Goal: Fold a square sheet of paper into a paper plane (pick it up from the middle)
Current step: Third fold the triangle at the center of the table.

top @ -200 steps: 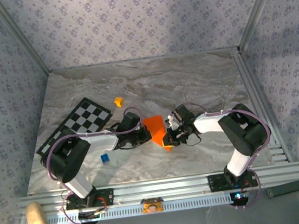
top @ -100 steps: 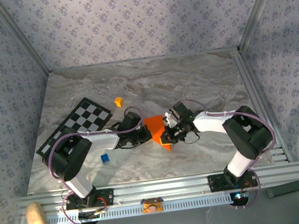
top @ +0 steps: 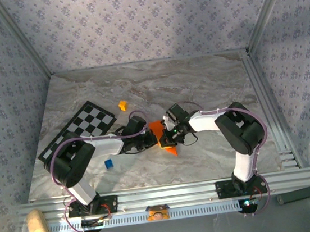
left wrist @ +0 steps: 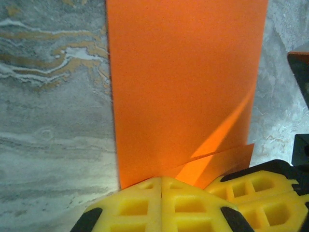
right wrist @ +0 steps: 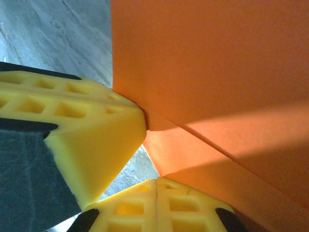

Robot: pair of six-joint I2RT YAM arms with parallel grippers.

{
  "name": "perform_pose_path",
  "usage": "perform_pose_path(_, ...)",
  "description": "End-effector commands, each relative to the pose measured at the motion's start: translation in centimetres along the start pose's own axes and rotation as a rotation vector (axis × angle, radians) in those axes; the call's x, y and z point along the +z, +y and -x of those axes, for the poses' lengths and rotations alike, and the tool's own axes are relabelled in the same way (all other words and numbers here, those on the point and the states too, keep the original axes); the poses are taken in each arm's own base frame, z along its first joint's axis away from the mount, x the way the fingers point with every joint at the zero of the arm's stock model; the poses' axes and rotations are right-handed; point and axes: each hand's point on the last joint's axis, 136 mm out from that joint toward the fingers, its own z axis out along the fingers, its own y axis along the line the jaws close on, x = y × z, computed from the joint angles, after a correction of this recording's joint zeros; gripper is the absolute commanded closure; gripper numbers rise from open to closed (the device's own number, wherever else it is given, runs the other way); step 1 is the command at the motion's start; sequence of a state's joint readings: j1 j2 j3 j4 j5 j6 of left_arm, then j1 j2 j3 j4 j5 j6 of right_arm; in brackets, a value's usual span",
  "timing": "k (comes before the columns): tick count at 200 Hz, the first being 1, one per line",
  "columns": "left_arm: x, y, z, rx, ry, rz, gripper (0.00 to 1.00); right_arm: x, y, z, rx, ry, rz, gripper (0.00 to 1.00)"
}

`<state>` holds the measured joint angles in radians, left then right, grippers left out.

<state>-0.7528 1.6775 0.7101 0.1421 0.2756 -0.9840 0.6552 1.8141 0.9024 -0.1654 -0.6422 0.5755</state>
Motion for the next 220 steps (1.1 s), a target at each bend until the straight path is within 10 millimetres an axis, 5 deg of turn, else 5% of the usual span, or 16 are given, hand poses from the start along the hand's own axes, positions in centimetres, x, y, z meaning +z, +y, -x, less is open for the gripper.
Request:
perform_pose_path(1,0.6,3.2,-0.7,-0.014,0.027,0.115,1.00,0.2,-1.8,-1.6,0.018,0.031,-0.052,0.96)
perform_pose_path(118,0.7,3.4,-0.5,-0.017,0.032,0.119,1.00,-4.0,-3.7,-5.5,0.037,0.015,-0.002,0.93)
perform_pose_path(172,0.5,3.0,-0.3,-0.008,0.033,0.113,1.00,-6.3,-0.2,-3.1,-0.042,-0.065,0.078,0.92)
perform_pose_path(220,0.4,2.9,-0.3,-0.007,0.033,0.112,1.00,-3.5,0.9,-0.8,-0.046,-0.047,0.028,0.91)
